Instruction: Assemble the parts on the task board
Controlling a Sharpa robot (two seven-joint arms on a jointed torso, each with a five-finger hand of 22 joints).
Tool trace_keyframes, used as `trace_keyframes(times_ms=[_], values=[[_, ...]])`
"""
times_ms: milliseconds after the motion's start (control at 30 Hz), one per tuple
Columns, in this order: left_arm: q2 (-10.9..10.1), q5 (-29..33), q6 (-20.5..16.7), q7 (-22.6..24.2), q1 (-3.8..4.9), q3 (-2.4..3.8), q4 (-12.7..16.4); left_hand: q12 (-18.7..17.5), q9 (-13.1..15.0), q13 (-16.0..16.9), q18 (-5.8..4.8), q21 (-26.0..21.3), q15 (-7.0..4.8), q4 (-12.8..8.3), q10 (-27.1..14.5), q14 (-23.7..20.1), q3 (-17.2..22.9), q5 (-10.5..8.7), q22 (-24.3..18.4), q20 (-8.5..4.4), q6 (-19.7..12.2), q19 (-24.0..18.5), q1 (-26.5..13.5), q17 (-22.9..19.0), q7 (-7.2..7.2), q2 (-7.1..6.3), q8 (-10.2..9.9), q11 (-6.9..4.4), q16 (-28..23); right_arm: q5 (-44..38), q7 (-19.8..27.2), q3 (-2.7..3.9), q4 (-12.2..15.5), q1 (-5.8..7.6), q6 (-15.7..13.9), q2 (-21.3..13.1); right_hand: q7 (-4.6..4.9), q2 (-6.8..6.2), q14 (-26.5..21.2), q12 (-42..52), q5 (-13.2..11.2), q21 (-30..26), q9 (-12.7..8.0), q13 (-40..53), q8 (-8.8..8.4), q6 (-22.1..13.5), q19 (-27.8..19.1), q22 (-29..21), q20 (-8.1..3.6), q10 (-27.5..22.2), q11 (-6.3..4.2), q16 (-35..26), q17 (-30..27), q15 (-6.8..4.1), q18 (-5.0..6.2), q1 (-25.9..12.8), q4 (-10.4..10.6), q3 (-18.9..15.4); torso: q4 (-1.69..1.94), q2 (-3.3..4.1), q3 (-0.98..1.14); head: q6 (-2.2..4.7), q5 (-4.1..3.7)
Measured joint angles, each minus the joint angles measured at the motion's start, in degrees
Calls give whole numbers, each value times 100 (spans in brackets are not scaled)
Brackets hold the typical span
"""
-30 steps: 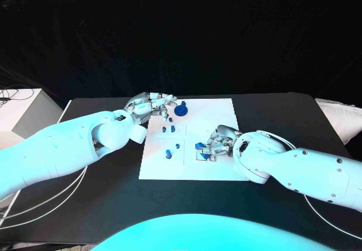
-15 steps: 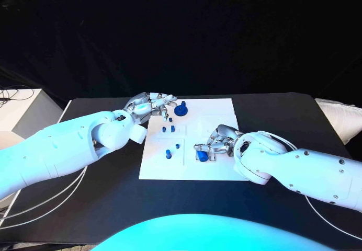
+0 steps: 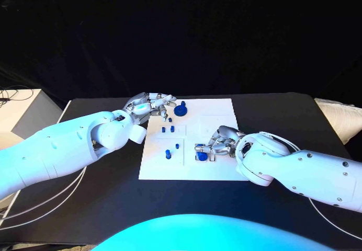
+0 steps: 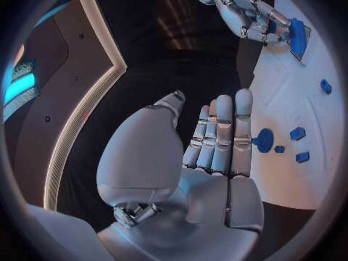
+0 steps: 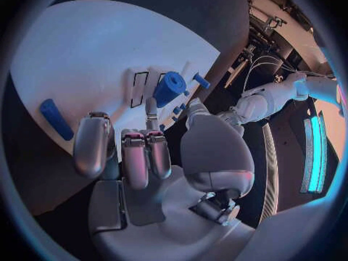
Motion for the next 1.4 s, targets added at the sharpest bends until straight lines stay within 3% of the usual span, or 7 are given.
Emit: trace_keyframes(times_ms=[167,233,333,533,733,1067,1400], values=[[-1,-1,0,-3,0,0,-3,0,0,0,0,0,0,0,0,0,0,0,0,0,0,0,0,0,0,0,0,0,0,14,78,3,156,-4,-13,-163,0,178,0,3,223,0,21,0,53,0,0,0,0,0,0,0,0,0,0,230,0,0,3,2,0,2,14],[-3,-2,0,-5,0,0,-5,0,0,0,0,0,0,0,0,0,0,0,0,0,0,0,0,0,0,0,0,0,0,78,135,12,253,-6,-28,-250,0,162,0,39,410,7,27,0,73,0,0,0,0,-17,-17,0,0,0,-1,352,0,0,0,4,0,2,25],[-4,-3,1,-6,0,0,-8,0,0,0,0,0,0,0,0,0,0,0,0,0,0,0,0,0,0,0,0,0,0,181,234,27,369,-7,-51,-355,0,150,2,39,455,27,33,-1,74,0,0,-1,0,-9,-32,0,0,-2,0,535,-16,-16,-6,5,2,2,36],[-4,-6,5,-10,0,0,-9,24,0,8,0,0,0,0,-21,0,0,0,-7,0,0,0,0,7,0,0,0,21,0,456,700,46,532,-1,-90,-608,-26,64,7,67,-178,49,40,-1,164,-16,20,-1,-20,0,-42,0,0,-35,0,1612,-135,346,-12,5,0,-2,39],[-5,-8,8,-13,0,0,-11,23,0,8,0,0,0,0,-21,0,0,0,-7,0,0,0,0,6,0,0,0,21,0,591,1090,49,526,0,-89,-705,-67,-56,21,67,-224,49,40,-1,246,26,21,-1,-21,-1,-83,0,0,-63,-1,2123,-183,611,-15,2,2,-4,43],[2,-11,23,-17,0,0,-15,23,0,8,0,0,0,0,-21,0,0,0,-7,0,0,0,0,6,0,0,-1,21,0,545,1237,49,450,-27,-96,-653,-229,68,12,80,-356,49,1,19,380,188,18,-2,-123,-15,-204,0,0,-157,0,2875,-307,1343,-1,2,-2,1,54],[-1,-14,32,-21,0,0,-9,23,0,7,0,0,0,15,-21,0,-15,0,-7,0,0,0,0,5,0,0,-1,21,0,328,1108,44,329,-99,-219,-480,-266,-10,20,80,-377,49,27,0,535,225,20,-2,-165,-1,-267,0,0,-208,0,2966,-286,1869,7,9,-9,-4,68]])
